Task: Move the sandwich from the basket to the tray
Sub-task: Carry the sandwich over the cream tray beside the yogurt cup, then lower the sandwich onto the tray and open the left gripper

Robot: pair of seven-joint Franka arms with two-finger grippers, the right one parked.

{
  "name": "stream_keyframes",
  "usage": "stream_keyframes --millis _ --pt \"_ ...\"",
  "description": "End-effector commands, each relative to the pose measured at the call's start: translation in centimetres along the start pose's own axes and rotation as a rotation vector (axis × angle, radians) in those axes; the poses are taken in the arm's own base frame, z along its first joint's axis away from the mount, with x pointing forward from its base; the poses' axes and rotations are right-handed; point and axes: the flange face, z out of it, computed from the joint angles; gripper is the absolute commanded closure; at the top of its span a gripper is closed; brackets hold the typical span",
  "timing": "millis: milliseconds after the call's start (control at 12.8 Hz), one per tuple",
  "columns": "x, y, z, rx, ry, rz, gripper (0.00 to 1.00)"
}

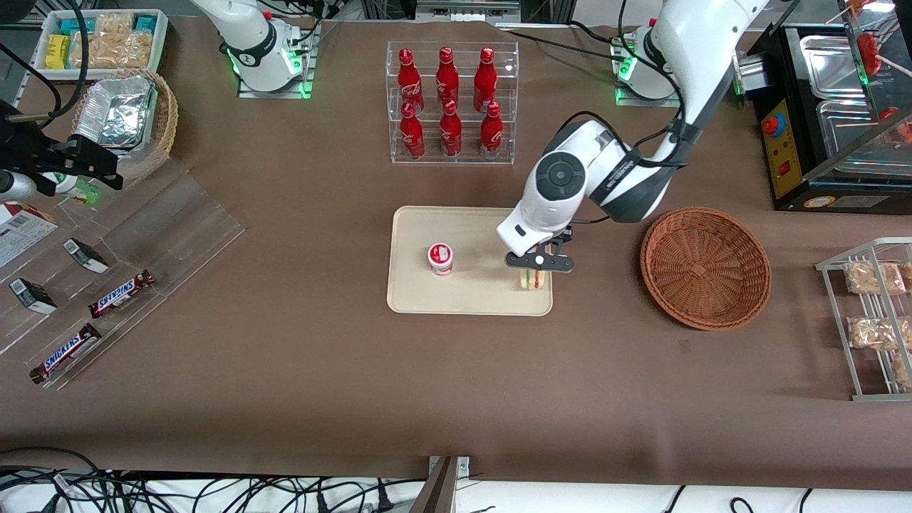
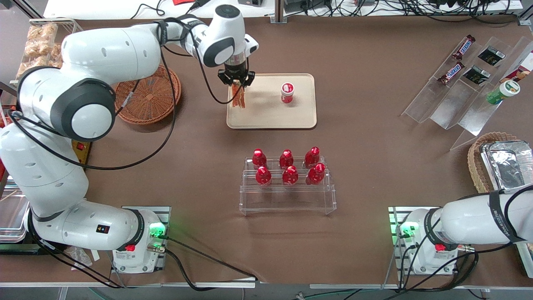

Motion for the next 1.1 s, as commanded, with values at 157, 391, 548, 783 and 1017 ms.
stream_keyframes --millis 157,391,548,783,1017 --pt "-0.3 1.9 1.4 0.026 0.028 -0.013 0.60" --pt "-0.8 2.8 2.3 0.030 0.019 -0.011 0.60" --pt "-1.2 3.7 2.7 0.011 0.031 -0.013 0.60" --pt "-1.2 3.9 3.4 0.012 0.023 -0.013 0.60" --pt "-1.6 4.4 4.0 0.016 0.016 -0.003 0.60"
